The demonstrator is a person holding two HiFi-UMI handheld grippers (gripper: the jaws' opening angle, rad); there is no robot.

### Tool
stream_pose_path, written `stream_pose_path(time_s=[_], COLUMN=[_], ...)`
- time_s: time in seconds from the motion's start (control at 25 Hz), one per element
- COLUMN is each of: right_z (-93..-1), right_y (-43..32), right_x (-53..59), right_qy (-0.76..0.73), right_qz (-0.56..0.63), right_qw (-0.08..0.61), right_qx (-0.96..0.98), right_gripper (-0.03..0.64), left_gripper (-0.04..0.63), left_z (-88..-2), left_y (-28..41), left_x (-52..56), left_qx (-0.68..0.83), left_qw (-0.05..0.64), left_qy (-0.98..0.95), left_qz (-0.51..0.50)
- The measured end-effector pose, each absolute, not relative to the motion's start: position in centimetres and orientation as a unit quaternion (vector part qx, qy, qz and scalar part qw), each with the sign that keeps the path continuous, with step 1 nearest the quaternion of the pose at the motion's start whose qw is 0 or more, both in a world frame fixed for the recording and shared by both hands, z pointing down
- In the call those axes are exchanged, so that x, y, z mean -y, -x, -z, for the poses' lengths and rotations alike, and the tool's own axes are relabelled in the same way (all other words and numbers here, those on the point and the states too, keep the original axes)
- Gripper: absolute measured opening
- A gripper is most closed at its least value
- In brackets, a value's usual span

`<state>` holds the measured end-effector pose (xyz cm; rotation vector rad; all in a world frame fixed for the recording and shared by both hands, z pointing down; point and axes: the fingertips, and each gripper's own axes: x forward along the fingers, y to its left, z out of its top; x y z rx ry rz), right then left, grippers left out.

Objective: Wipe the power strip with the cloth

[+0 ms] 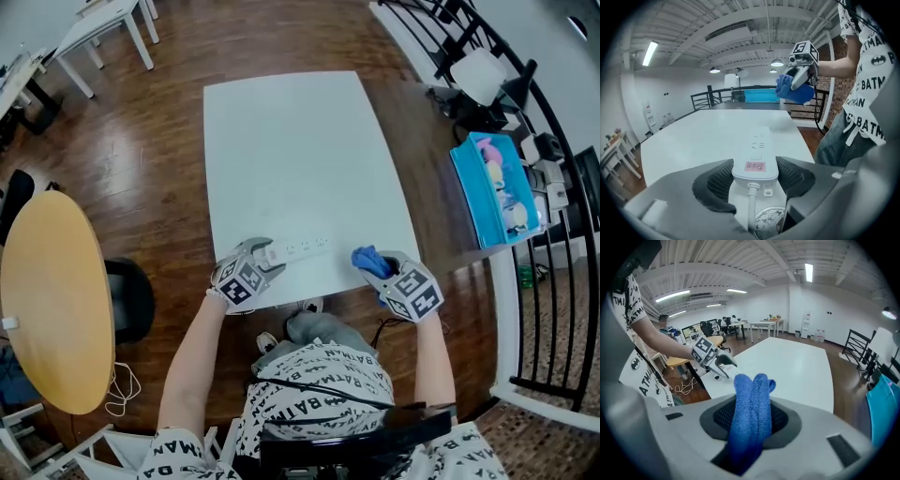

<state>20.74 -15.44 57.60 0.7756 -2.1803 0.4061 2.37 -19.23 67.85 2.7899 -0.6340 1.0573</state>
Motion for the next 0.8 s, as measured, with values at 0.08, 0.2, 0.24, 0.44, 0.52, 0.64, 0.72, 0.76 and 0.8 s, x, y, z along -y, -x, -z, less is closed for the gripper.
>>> stream_pose_path(time_s=[0.08, 0.2, 0.24, 0.44, 0.52, 0.64, 0.72, 0.76, 0.8], right_z=[-58.2, -58.8, -59.0, -59.6, -59.6, -59.5, -59.4, -59.3, -59.3], right_y=[-20.7, -20.3, -20.1, -19.6, -19.6, -20.1, -20.5, -20.7, -20.8], right_x=[15.7, 16.2, 16.4, 16.8, 17.0, 17.3, 17.3, 17.4, 17.5], right_qy=[-0.307, -0.312, -0.313, -0.312, -0.313, -0.319, -0.324, -0.326, -0.328], right_qz=[-0.171, -0.187, -0.190, -0.200, -0.199, -0.201, -0.203, -0.203, -0.204], right_qw=[0.385, 0.382, 0.381, 0.376, 0.376, 0.375, 0.375, 0.374, 0.373], right_qx=[0.853, 0.850, 0.849, 0.850, 0.849, 0.847, 0.845, 0.844, 0.844], right_gripper=[0.135, 0.137, 0.135, 0.135, 0.135, 0.135, 0.135, 0.135, 0.135], left_gripper=[0.287, 0.287, 0.287, 0.287, 0.289, 0.350, 0.367, 0.367, 0.367], left_z=[-68.5, -69.4, -69.6, -70.9, -71.3, -71.5, -71.1, -70.8, -70.3], left_y=[-2.5, -2.7, -2.7, -2.9, -2.9, -2.8, -2.7, -2.6, -2.5], left_x=[19.4, 19.6, 19.7, 19.5, 19.4, 19.7, 19.7, 19.7, 19.8], left_qx=[0.205, 0.199, 0.198, 0.198, 0.200, 0.207, 0.210, 0.214, 0.219], left_qw=[0.051, 0.055, 0.054, 0.060, 0.062, 0.073, 0.076, 0.078, 0.081], left_qy=[-0.912, -0.906, -0.904, -0.897, -0.895, -0.892, -0.893, -0.895, -0.897], left_qz=[-0.352, -0.369, -0.375, -0.390, -0.393, -0.395, -0.390, -0.384, -0.376])
